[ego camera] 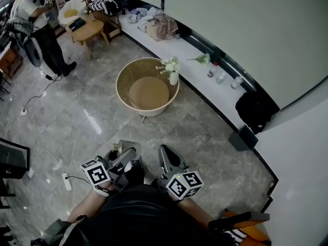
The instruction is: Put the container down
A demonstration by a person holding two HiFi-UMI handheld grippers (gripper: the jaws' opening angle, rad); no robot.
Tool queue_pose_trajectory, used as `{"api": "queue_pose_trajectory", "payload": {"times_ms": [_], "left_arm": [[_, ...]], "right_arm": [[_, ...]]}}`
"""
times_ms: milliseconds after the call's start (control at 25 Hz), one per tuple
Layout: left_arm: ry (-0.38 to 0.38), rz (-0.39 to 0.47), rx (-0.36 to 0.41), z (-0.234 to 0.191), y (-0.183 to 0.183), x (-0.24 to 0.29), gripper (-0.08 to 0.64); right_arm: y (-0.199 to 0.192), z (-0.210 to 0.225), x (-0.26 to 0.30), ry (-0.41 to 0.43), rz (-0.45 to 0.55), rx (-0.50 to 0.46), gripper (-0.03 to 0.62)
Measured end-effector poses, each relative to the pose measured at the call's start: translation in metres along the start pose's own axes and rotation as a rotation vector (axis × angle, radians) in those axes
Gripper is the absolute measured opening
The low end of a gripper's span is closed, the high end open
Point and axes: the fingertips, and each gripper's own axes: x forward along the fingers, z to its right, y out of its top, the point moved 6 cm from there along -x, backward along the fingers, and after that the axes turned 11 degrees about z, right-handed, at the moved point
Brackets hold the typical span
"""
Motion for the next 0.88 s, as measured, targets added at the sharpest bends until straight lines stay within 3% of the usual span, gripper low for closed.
{"api": "queue_pose_trajectory", "payload": {"times_ms": [480, 880], "left_arm": [[0.021, -0.025, -0.043, -0.081, 0.069, 0.053, 0.342], [0.075, -0.062, 0.099, -0.145, 0.125, 0.056, 0.342]], "right_arm": [[-0.017, 0.022, 0.103, -0.082, -0.039, 0.019, 0.006], [-0.038, 0.017, 0.171, -0.14, -0.083, 0.008, 0.008]]}}
